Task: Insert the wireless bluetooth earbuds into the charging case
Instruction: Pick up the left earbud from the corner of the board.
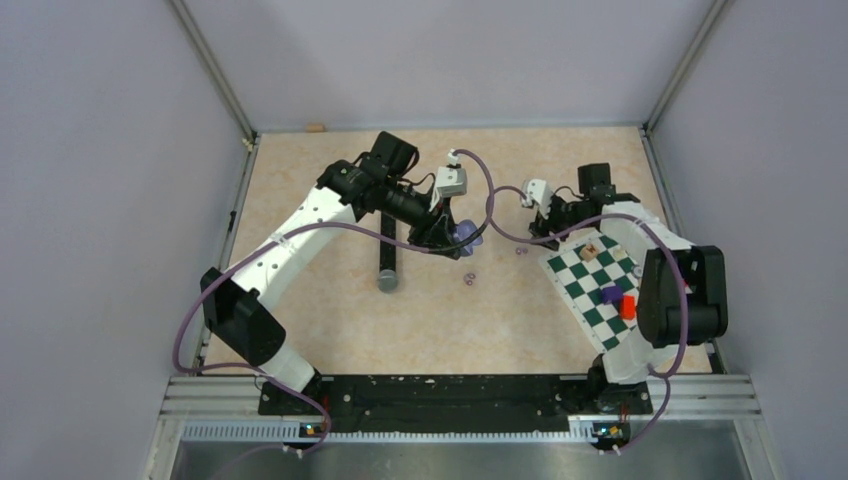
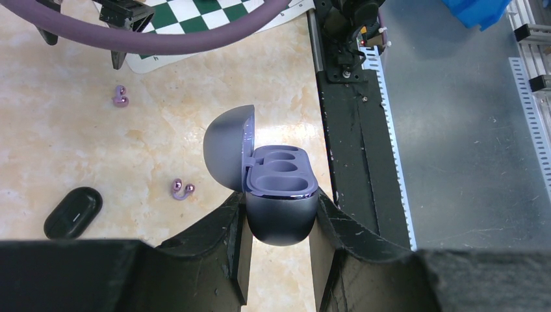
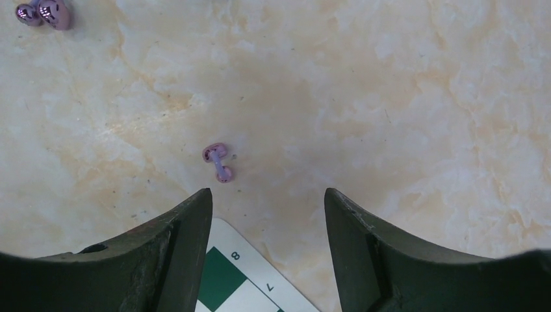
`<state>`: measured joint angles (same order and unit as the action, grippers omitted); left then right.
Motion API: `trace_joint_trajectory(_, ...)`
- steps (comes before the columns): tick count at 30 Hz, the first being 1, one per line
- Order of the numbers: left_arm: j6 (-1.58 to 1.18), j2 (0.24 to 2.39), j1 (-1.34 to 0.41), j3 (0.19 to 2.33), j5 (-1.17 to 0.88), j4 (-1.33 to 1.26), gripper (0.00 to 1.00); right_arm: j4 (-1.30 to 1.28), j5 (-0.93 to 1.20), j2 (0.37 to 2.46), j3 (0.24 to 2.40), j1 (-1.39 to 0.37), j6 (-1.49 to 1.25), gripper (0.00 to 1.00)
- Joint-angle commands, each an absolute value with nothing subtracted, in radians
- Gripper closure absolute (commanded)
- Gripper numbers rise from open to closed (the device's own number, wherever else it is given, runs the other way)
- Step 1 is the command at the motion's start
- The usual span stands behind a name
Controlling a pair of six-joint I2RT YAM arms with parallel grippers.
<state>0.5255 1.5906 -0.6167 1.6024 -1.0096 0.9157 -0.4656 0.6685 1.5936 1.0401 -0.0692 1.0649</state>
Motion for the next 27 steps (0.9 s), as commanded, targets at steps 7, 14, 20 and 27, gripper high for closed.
trace_joint_trajectory(7,0.527,1.576,-0.616,1.604,-1.044,0.884,1.0,-0.531,0.719,1.649,1.078,-0.074,1.227,0.46)
trace_joint_trajectory(14,0.527,1.581,-0.616,1.605,-1.045,0.886,1.0,-0.501,0.713,1.675,1.071,-0.107,1.252,0.47)
trace_joint_trajectory(20,0.53,1.575,-0.616,1.602,-1.043,0.888,1.0,-0.498,0.745,1.681,1.058,-0.12,1.338,0.47)
trace_joint_trajectory(27,0.531,1.571,-0.616,1.6,-1.043,0.887,1.0,-0.499,0.754,1.696,1.059,-0.123,1.375,0.51)
